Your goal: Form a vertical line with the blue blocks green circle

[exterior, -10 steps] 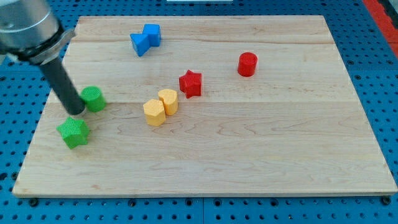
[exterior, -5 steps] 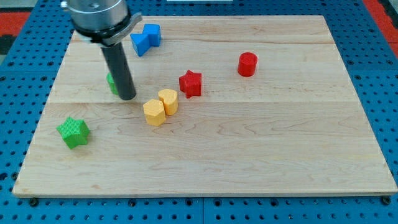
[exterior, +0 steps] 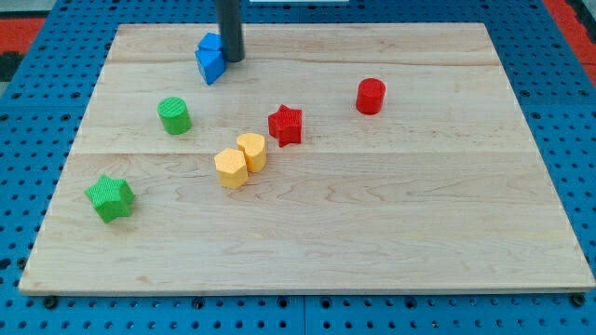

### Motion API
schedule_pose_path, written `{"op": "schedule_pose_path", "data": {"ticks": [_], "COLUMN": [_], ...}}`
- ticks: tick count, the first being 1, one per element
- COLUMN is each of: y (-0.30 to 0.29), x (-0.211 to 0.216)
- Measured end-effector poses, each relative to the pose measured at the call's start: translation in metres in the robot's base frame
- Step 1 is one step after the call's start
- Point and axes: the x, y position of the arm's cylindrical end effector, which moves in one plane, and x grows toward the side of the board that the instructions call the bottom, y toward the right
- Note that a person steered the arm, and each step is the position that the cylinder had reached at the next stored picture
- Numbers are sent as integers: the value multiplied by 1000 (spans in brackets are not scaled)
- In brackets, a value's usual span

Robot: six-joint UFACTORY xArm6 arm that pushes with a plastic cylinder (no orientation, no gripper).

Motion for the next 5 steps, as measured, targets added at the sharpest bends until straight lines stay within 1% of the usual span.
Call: {"op": "schedule_pose_path", "data": {"ticks": [1,2,3,4,5], "y": [-3,-13,7,17,92], "x": [-11,27,36,65,75]}}
